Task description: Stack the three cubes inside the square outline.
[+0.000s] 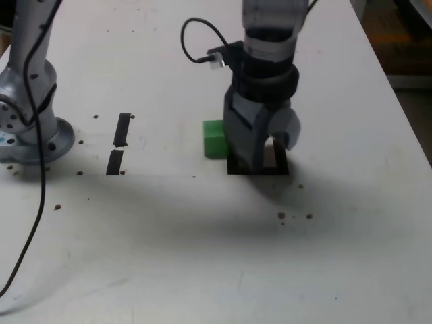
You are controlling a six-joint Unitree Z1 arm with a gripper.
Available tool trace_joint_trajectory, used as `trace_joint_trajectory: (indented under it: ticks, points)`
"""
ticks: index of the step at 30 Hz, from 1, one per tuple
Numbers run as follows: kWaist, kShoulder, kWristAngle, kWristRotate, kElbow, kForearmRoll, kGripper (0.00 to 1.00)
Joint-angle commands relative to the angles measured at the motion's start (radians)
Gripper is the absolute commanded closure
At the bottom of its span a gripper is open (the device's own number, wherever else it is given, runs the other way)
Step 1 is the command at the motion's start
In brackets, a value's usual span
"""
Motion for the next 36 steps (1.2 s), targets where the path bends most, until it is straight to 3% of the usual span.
trace_joint_trajectory:
  ticks: [1,11,20,25,36]
  points:
    - [-0.001,-0.019,0.002,-0.003,0.011,0.008,0.9]
    - [0.004,-0.082,0.031,-0.018,0.057,0.06,0.9]
    - [-0.035,-0.07,0.087,0.021,-0.08,0.082,0.9]
    - [-0.089,-0.054,0.058,0.071,-0.139,0.088,0.9]
    - [-0.129,-0.031,-0.065,0.137,-0.133,0.092,0.9]
